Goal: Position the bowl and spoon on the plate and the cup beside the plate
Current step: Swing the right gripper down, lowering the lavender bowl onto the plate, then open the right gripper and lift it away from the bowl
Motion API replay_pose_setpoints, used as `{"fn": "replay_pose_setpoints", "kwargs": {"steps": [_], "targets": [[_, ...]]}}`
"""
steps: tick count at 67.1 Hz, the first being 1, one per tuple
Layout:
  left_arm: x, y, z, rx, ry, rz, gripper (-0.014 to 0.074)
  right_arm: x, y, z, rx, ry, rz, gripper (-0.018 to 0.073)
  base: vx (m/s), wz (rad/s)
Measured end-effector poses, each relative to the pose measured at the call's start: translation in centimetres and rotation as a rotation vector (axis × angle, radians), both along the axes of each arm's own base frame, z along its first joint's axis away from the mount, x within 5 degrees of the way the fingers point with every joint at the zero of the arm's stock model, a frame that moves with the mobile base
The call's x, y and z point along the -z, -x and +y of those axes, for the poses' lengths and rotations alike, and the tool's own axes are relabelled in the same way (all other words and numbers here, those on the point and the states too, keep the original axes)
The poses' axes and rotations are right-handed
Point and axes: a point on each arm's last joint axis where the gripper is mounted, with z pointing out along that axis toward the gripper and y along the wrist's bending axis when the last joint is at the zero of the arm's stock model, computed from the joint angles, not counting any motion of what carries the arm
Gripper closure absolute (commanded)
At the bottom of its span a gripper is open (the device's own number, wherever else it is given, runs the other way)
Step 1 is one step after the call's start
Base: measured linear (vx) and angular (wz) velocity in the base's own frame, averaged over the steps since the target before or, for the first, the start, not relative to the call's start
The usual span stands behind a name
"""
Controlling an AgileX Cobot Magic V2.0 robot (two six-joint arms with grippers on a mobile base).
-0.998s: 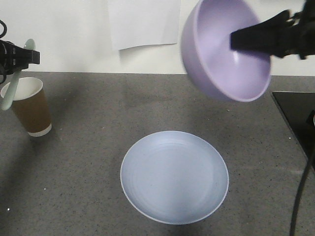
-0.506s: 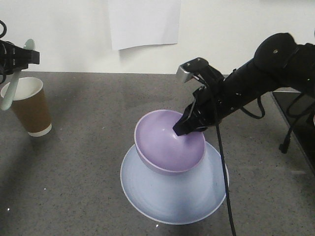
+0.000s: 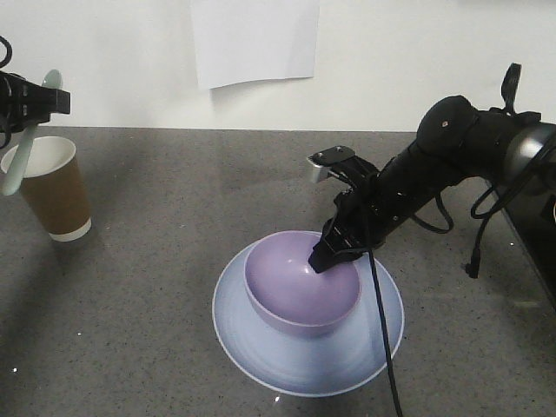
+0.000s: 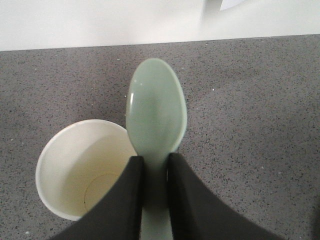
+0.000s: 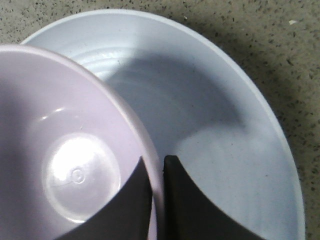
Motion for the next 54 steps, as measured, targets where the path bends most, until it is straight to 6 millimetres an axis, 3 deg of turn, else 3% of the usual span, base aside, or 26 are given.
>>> {"fn": "replay_pose_setpoints", "kwargs": {"steps": [14, 42, 54], "targets": [[0.01, 0.01, 0.0, 0.0, 0.0, 0.001, 0.0602, 0.01, -0.01, -0.06, 0.007, 0.008, 0.004, 0.047, 0.0, 0.0], [0.01, 0.01, 0.0, 0.0, 0.0, 0.001, 0.0602, 0.11, -0.01, -0.21, 0.022, 0.027, 0.015, 0.0236, 0.0, 0.0], [0.01, 0.01, 0.0, 0.0, 0.0, 0.001, 0.0602, 0.07, -0.08, -0.22, 0.025, 0.029, 0.008, 0.0204, 0.0, 0.0]]}}
